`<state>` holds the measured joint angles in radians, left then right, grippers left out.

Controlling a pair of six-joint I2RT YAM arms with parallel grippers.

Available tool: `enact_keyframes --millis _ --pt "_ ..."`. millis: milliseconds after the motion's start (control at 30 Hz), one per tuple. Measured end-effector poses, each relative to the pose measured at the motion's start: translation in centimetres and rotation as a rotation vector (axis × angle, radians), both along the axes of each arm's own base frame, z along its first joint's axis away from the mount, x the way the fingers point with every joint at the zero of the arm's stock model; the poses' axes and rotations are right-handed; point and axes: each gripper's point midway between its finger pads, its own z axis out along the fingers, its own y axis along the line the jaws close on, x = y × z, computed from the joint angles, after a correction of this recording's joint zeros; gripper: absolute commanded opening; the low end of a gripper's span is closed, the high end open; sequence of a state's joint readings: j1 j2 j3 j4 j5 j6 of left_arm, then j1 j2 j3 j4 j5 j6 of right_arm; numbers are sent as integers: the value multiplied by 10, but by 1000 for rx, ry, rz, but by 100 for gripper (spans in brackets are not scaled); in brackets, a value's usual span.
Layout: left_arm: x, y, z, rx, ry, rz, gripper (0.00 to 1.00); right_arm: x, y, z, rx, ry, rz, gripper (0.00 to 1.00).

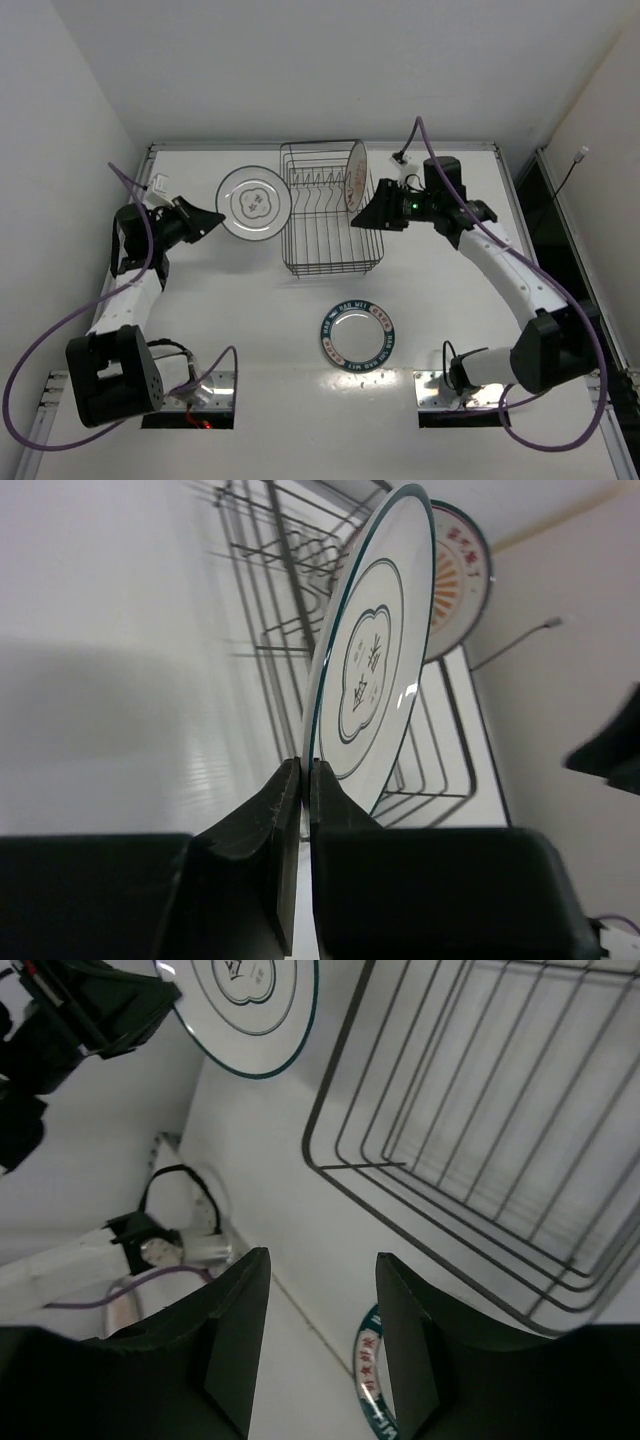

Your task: Load the plates into the dish rack

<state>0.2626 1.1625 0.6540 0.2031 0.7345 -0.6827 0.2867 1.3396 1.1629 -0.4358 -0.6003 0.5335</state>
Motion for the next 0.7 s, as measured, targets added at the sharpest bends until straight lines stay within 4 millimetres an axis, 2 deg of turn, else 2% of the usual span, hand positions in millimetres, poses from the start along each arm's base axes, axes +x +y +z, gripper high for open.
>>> enact_keyframes --millis 100,233,467,700 --pt "-6 -14 8 -79 -44 -73 0 1 19 -19 130 79 43 45" --pt "-9 -28 22 -177 -100 -166 0 17 38 -27 219 96 77 46" --pt "-17 -39 35 -252 -135 -256 0 31 72 -26 304 74 139 46" --pt "-22 -50 42 -262 -151 -311 0 46 108 -5 350 20 200 46"
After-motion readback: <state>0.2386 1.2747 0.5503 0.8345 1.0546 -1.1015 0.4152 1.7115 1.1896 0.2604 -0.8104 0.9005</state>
